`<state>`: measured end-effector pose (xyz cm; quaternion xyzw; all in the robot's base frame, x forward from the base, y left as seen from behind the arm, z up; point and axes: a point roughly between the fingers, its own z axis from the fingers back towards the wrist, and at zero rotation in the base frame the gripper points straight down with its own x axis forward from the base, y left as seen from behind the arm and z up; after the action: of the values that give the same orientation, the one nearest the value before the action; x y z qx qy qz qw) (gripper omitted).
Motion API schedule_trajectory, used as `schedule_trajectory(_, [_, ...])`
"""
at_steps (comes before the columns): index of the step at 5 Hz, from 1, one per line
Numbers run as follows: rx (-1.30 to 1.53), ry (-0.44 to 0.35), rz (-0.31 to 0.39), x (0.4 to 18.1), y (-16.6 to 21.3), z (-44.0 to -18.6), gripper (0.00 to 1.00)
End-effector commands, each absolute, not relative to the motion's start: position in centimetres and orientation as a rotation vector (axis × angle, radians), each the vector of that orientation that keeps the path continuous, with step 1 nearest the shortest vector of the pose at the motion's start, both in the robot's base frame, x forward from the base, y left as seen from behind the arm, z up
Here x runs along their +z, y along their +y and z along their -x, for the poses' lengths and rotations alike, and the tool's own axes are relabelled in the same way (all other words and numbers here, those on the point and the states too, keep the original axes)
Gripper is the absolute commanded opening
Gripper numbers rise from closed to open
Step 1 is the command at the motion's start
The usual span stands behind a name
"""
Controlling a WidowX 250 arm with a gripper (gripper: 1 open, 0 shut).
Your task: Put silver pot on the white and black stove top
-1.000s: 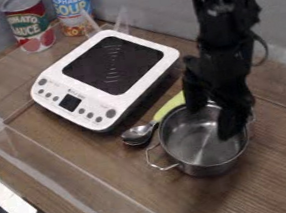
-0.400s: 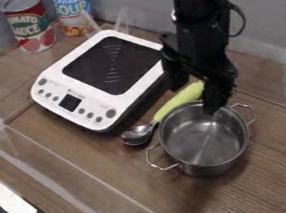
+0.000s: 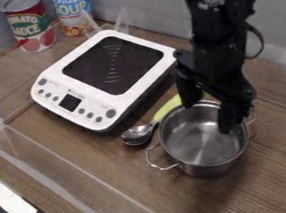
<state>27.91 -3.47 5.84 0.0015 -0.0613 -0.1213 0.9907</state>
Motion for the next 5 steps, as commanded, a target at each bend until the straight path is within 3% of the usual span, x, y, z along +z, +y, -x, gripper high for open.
schedule_trajectory(1, [-0.228, -0.154, -0.026, 6.6, -3.5, -28.0, 1.00])
schedule_trajectory(2, [-0.199, -0.153, -0.037, 6.7, -3.2, -27.9, 1.00])
schedule_trajectory(5, [-0.173, -0.148, -0.055, 4.3, -2.6, -28.1, 1.00])
